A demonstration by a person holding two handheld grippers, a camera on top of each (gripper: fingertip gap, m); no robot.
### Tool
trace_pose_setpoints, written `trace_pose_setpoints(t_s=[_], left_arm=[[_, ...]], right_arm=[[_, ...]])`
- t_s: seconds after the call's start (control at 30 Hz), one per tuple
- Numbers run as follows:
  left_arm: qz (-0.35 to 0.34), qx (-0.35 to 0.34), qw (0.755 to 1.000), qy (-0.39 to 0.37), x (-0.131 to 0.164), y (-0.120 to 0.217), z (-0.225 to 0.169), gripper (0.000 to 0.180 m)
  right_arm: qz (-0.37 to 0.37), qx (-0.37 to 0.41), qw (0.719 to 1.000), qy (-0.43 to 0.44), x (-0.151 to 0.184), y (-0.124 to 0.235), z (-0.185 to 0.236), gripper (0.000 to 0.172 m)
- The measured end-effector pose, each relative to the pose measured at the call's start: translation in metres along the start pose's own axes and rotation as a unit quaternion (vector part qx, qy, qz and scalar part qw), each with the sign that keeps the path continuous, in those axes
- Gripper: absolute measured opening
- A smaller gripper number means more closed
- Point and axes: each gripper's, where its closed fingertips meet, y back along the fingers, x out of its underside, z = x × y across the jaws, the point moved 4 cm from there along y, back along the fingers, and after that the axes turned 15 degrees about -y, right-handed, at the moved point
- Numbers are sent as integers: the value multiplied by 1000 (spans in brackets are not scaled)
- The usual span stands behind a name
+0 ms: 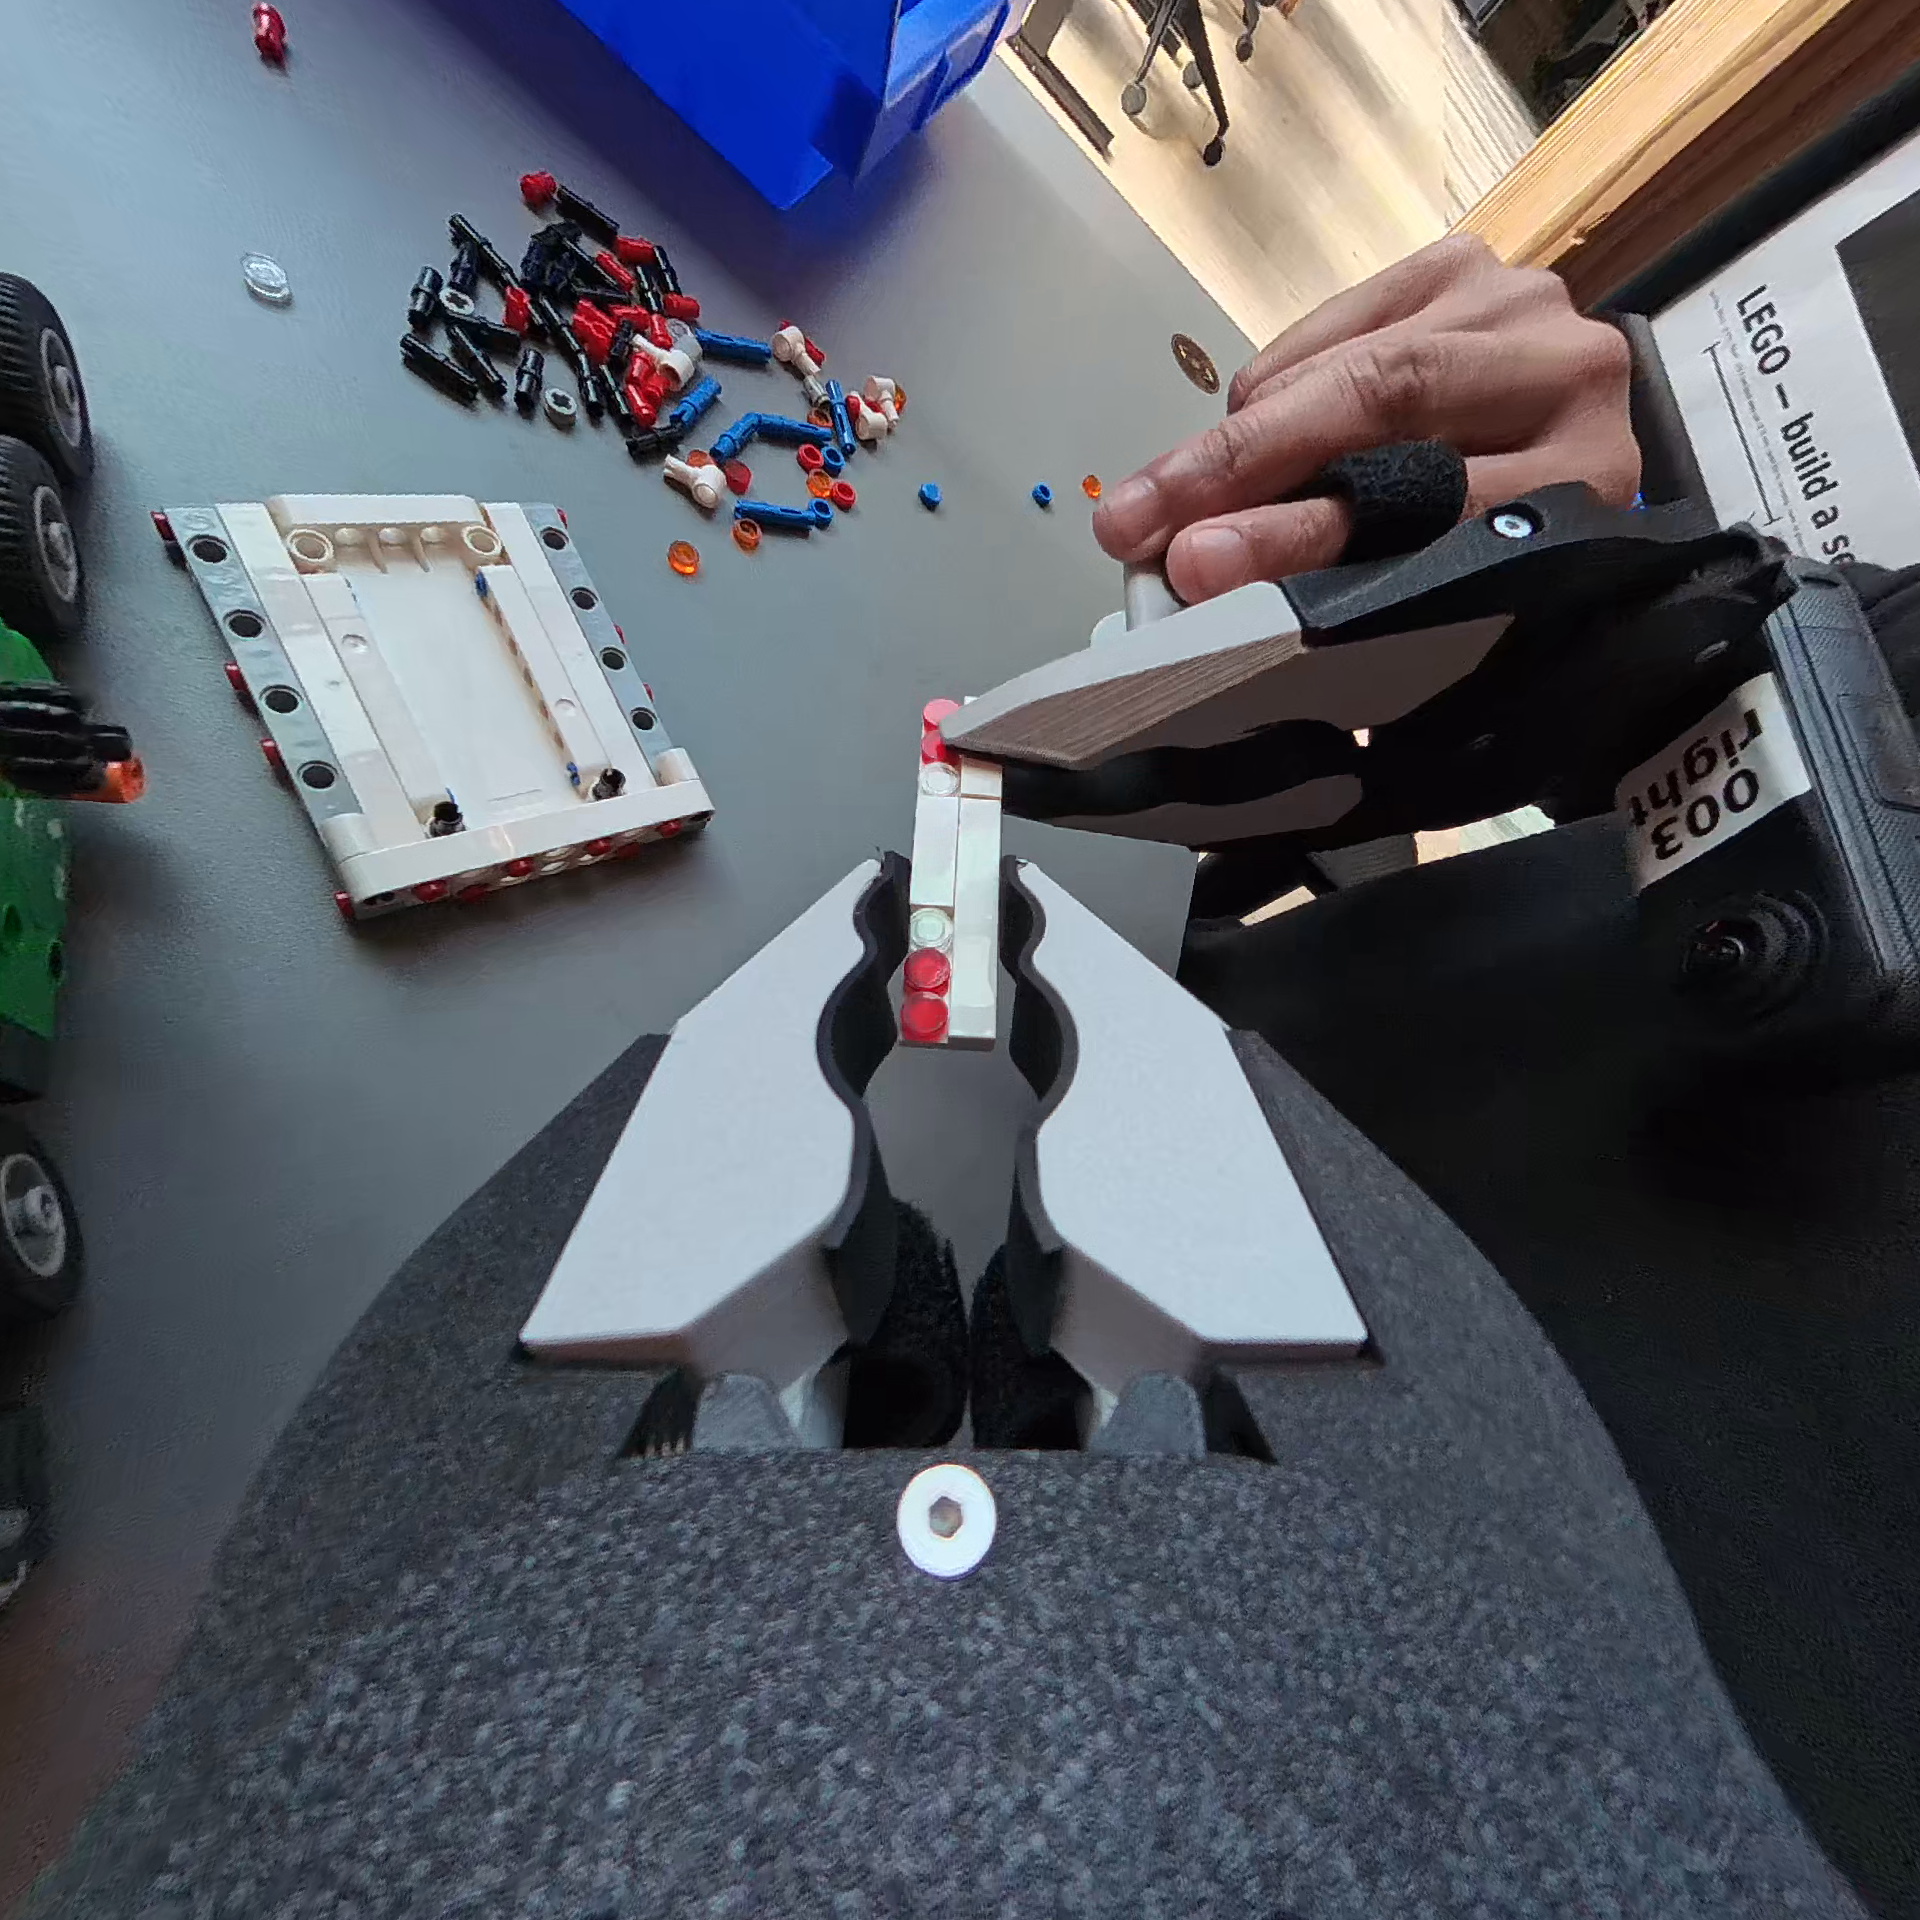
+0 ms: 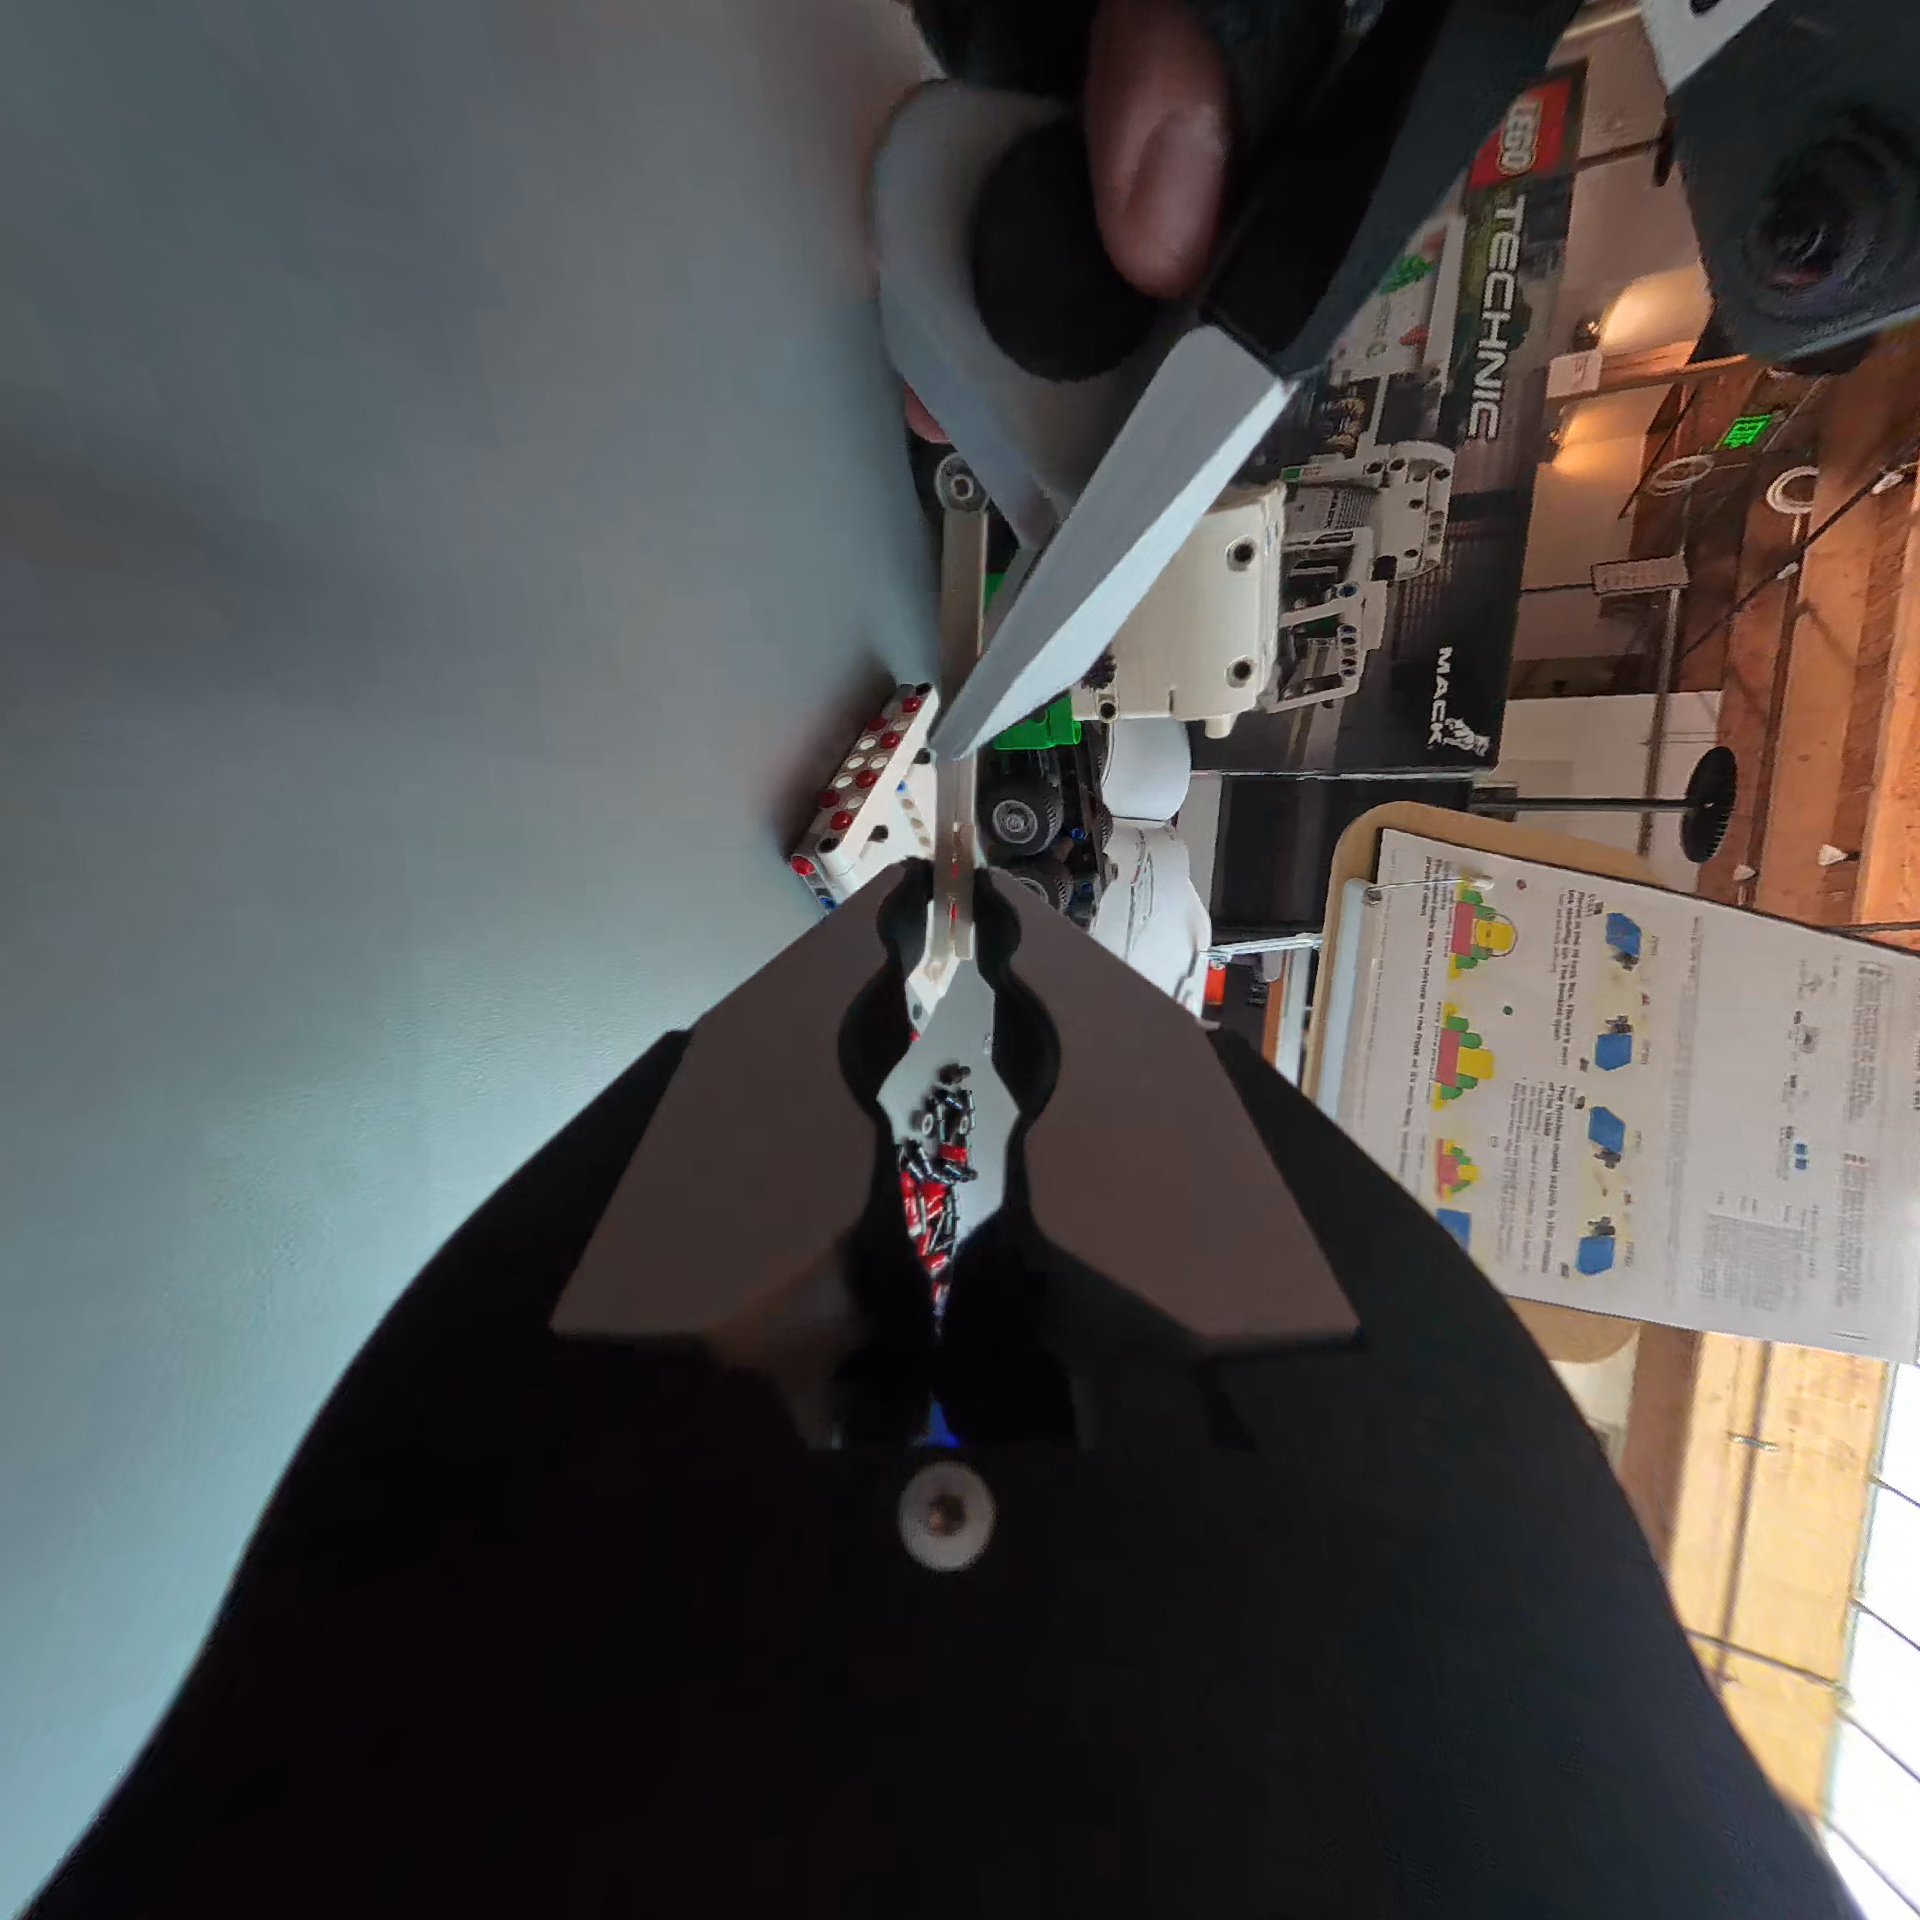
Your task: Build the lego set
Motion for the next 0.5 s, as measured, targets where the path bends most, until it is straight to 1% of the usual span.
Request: trace_pose_setpoints(t_s=[0.03,0.1,0.37,0.47,0.5], left_arm=[[-1,1,1000,3,0,-1,0,16],[-6,5,1000,10,-1,0,0,15],[-6,5,1000,14,1,2,-1,16],[-2,11,1000,9,2,1,-4,16],[-1,11,1000,7,2,0,-5,16]], right_arm=[[3,-2,1000,-9,1,0,0,7],[4,8,1000,10,0,1,0,9],[-8,8,1000,15,-4,4,3,14],[-19,14,999,21,-9,5,3,12],[-20,14,999,24,-10,5,4,7]])
